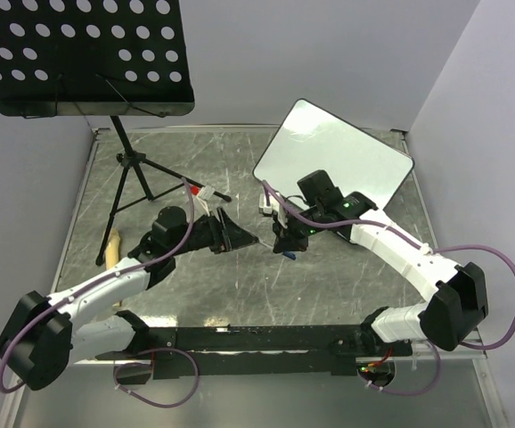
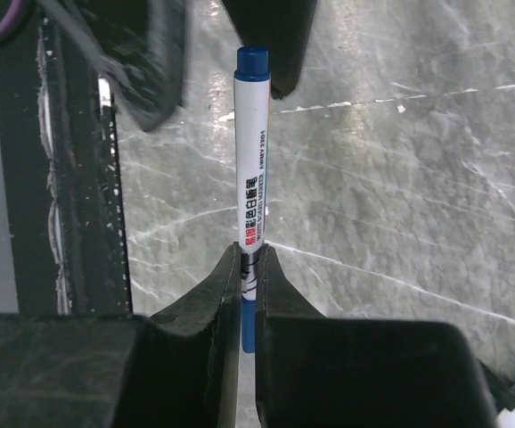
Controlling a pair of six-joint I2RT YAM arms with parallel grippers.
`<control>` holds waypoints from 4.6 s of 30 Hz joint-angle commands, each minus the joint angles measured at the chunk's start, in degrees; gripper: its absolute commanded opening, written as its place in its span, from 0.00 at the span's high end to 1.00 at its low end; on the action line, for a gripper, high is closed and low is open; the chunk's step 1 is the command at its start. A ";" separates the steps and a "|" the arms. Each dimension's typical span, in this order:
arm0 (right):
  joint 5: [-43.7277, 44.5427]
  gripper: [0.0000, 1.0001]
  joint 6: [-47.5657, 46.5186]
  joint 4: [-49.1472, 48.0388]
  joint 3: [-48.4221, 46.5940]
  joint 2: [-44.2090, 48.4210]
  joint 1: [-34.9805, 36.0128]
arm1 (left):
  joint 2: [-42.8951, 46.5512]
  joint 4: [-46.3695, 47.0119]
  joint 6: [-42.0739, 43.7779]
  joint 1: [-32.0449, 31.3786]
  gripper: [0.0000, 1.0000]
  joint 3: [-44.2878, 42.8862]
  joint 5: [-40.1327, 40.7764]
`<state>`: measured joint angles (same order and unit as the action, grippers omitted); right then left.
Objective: Write a sentence on the whiteboard
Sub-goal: Pass from the right arm to the left, then pass from the left arm to the right, then pass from the right arm to the left
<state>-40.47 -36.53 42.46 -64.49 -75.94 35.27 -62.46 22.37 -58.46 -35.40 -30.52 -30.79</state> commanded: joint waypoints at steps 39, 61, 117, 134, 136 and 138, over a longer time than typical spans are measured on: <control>-0.49 0.98 0.50 0.87 -4.77 -4.21 2.09 | -6.54 -3.21 9.15 -4.42 0.60 -9.29 -4.19; -18.32 0.05 -8.99 8.26 -7.06 9.40 -9.42 | 9.44 13.54 7.40 -3.89 0.99 0.19 5.20; -29.23 1.00 -0.11 13.18 -18.92 -3.33 -2.66 | 10.16 14.81 10.38 -4.15 0.35 -1.47 -4.28; -26.86 1.00 1.64 11.95 -19.89 -6.50 -0.81 | 8.05 19.64 7.83 -4.24 0.48 -0.86 -5.87; -26.51 1.00 2.16 11.34 -19.89 -6.59 -0.81 | 8.23 20.08 7.57 -4.15 0.48 -0.68 -5.69; -26.07 1.00 2.61 10.98 -19.80 -6.76 -0.90 | 8.40 19.99 7.83 -4.15 0.49 -0.59 -5.69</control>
<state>-66.57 -34.35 54.96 -81.65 -82.04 34.00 -54.35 38.04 -50.24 -39.53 -30.02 -35.40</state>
